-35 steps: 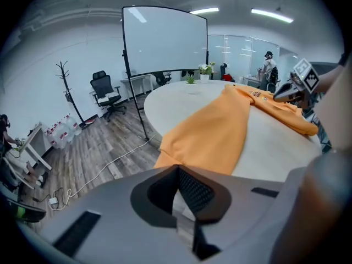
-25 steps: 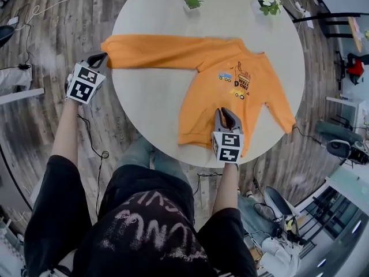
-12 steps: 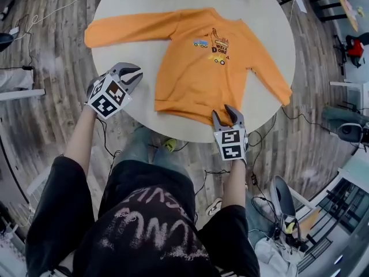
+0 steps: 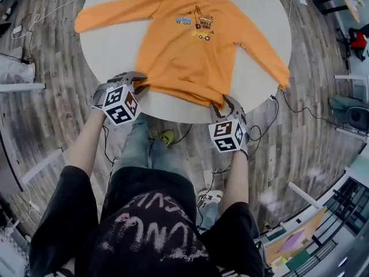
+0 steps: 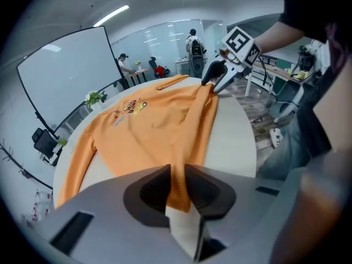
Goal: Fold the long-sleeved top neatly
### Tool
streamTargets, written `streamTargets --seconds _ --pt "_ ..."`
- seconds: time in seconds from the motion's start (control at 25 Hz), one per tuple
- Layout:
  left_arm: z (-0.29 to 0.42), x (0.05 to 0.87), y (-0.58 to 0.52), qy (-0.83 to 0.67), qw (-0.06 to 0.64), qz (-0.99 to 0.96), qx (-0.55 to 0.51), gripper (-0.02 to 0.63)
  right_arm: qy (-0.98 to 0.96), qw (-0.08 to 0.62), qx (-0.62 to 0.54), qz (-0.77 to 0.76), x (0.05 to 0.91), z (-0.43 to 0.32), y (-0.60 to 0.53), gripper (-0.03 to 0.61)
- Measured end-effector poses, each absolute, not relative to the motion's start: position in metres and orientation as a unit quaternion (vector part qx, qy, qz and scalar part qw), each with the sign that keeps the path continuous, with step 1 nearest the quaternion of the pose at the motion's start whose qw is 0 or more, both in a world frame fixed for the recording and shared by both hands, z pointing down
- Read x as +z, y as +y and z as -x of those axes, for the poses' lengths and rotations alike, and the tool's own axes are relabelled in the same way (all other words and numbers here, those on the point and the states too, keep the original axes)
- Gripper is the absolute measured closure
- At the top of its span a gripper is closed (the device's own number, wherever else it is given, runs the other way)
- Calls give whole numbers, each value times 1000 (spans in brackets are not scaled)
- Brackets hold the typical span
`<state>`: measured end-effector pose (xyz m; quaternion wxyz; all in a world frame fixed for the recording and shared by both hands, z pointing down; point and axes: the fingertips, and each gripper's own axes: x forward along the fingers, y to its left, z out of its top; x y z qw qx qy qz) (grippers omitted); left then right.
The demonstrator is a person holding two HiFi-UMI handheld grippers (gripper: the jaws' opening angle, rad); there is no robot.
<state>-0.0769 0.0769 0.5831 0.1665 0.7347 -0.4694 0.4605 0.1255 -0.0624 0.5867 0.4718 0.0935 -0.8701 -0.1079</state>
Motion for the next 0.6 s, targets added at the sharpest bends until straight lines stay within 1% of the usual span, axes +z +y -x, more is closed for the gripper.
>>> streamTargets --seconds 0.08,0.12,0.2,0.24,0.36,0.6 --pt "82 583 76 -480 163 -726 465 574 -864 479 -126 -92 588 -127 -67 391" --pt "85 581 76 -483 163 -726 462 583 -857 486 -148 -87 591 -127 -69 397" --pt "89 572 74 -489 157 -728 454 584 -852 485 -174 -89 590 -124 -71 495" --pt "90 566 73 -491 150 -729 452 584 -859 474 -166 -97 585 -121 -71 533" --pt "93 546 73 -490 127 -732 456 584 -881 441 -131 -112 566 -117 -70 541" --pt "86 516 83 -487 94 -743 448 584 -896 405 -127 -131 532 -132 -64 541"
